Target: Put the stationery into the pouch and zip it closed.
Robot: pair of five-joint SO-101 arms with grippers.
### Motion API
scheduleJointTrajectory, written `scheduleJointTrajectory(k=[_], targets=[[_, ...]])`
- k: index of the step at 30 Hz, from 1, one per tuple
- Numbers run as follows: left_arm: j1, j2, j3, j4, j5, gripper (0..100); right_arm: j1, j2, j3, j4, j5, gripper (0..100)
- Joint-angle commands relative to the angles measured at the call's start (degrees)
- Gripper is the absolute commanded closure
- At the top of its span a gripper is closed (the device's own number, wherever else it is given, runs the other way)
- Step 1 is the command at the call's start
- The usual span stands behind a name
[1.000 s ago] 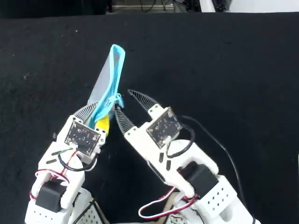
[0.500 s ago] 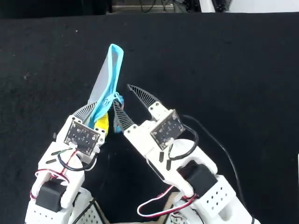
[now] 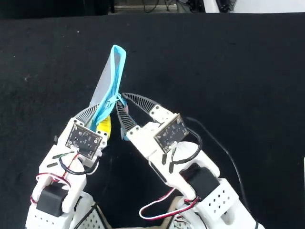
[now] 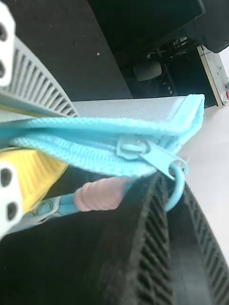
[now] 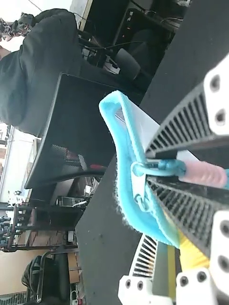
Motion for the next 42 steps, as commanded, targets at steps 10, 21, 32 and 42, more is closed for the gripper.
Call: scheduleJointTrajectory(k=[10,21,32,42], targets=[[0.75,-0.44,-2.07,0.09,-0.35,97,7.30,0.04,-1.71,-2.11,-3.43,98.8],[0.84,-0.44,-2.07,0.09,-0.09,97,9.41,0.48,1.10,-8.53,-3.96,98.8],[4.79,-0.44,-2.59,2.73,-0.35,97,11.08,0.48,1.54,-9.32,-3.69,98.8],[5.14,-0.44,-2.59,2.99,-0.35,97,12.75,0.57,1.63,-9.32,-3.52,98.8]])
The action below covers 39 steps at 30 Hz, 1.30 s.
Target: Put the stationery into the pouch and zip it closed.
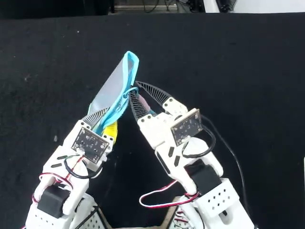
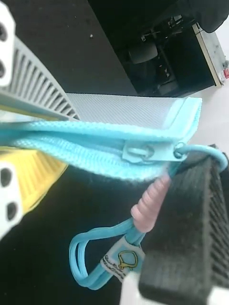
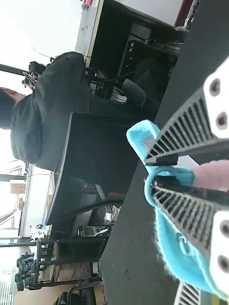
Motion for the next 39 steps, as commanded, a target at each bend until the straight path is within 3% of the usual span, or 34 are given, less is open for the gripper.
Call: scheduleJointTrajectory(k=[1,10,18,28,39], targets=[[0.75,-0.26,-2.59,0.62,0.09,97,5.10,0.57,-0.40,-2.11,-0.35,98.8],[0.92,-0.26,-2.59,0.53,0.09,97,7.74,0.57,-0.48,-2.81,-0.53,98.7],[1.01,-0.26,-2.59,0.53,0.09,97,8.97,0.57,5.05,-13.63,-0.53,98.7],[1.01,-0.26,-2.59,0.53,0.09,97,9.14,0.84,4.97,-13.89,-0.53,98.7],[1.01,-0.26,-2.68,0.53,0.09,97,12.84,17.80,-2.95,-13.98,-0.62,98.7]])
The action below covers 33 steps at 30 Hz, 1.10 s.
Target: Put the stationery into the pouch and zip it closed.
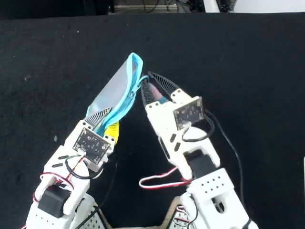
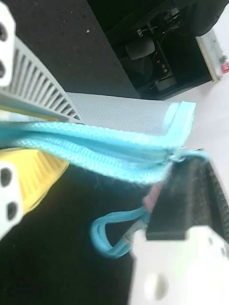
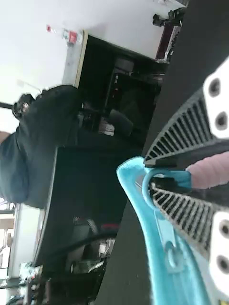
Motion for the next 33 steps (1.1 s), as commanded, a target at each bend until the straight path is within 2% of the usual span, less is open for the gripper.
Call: scheduleJointTrajectory(k=[1,8,14,20,27,33], targets=[[0.57,-0.53,-2.59,0.79,0.18,97,4.40,5.93,-5.49,-1.49,-0.26,98.7],[0.66,-0.53,-2.59,0.79,0.18,97,5.01,11.82,-8.92,-1.85,-0.26,98.7],[0.75,-0.53,-2.59,0.88,0.18,97,8.26,18.59,-10.77,-10.11,-0.26,98.5],[2.42,-0.53,-2.51,1.14,0.18,97,11.78,25.63,-13.05,-12.40,-0.35,98.4],[2.51,-0.53,-2.33,1.14,0.18,97,17.76,29.41,-16.04,-12.40,-9.76,98.4],[2.59,-0.53,-2.24,1.14,0.18,97,18.37,32.40,-16.66,-12.40,-10.37,98.4]])
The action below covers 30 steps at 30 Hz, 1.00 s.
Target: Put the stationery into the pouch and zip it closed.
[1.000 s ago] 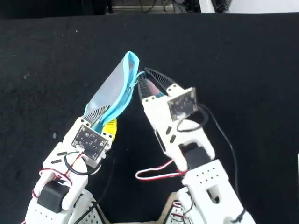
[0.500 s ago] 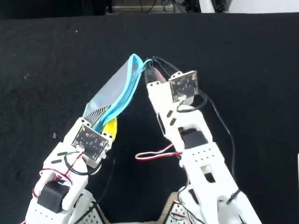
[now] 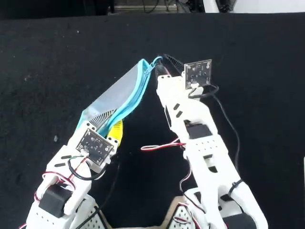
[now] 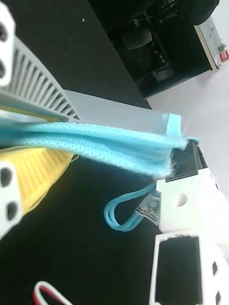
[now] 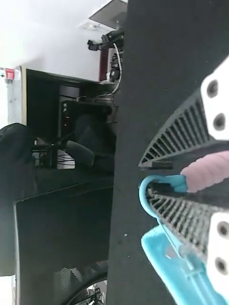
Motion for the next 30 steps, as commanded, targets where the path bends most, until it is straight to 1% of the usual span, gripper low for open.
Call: scheduleJointTrajectory(k=[1,6,10,12,18,22,25,30], targets=[[0.48,-0.62,-2.24,0.88,0.18,97,6.95,2.15,-5.14,-1.32,-0.97,98.4],[0.48,-0.62,-2.24,0.88,0.18,97,5.98,2.42,-4.62,-0.97,-0.70,98.6],[0.04,-0.62,-2.51,0.53,0.18,97,5.98,-0.75,-3.82,0.97,-0.70,98.8],[0.40,-0.62,-2.59,0.44,0.18,97,5.80,-4.35,-3.82,4.84,-0.70,98.8],[0.84,-0.70,-2.95,-2.81,0.70,97,0.62,-19.38,-2.33,16.35,-0.70,98.8],[4.79,-0.70,-3.74,-2.81,5.36,97,-3.52,-30.11,1.36,19.69,-0.62,98.8],[6.29,-0.70,-3.91,-2.81,6.33,97,-6.24,-37.67,4.26,21.27,-0.44,98.8],[5.23,-0.70,-4.35,-2.46,6.15,97,-10.99,-46.02,7.34,24.79,5.98,98.8]])
